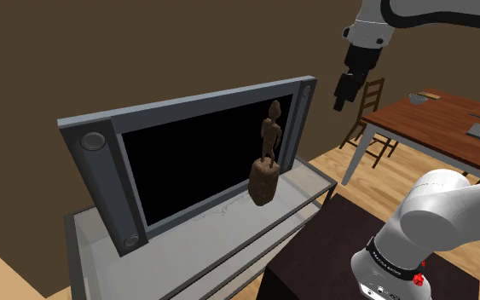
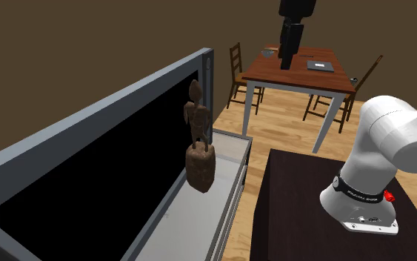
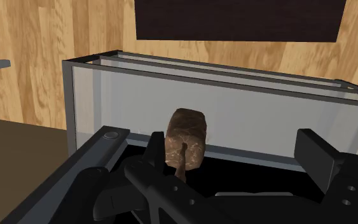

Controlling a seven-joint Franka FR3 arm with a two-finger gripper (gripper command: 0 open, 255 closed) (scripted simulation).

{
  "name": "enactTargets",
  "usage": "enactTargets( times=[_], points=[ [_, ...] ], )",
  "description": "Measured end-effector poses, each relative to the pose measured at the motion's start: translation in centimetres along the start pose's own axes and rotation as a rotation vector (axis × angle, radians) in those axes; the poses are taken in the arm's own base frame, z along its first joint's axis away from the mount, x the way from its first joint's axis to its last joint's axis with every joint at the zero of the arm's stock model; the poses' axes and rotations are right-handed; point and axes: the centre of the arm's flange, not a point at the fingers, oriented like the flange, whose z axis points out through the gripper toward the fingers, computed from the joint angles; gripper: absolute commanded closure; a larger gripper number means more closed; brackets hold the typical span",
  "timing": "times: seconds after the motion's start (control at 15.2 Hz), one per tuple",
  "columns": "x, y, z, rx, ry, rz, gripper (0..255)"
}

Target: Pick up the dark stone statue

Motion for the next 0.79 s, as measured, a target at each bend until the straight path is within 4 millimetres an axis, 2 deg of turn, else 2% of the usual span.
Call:
enactTargets(
  times=[0.2,0.79],
  points=[
    [1.0,0.2,1.0,0.002,0.009,0.002,0],
    [8.1,3.2,8.5,0.018,0.084,0.012,0]
  ],
)
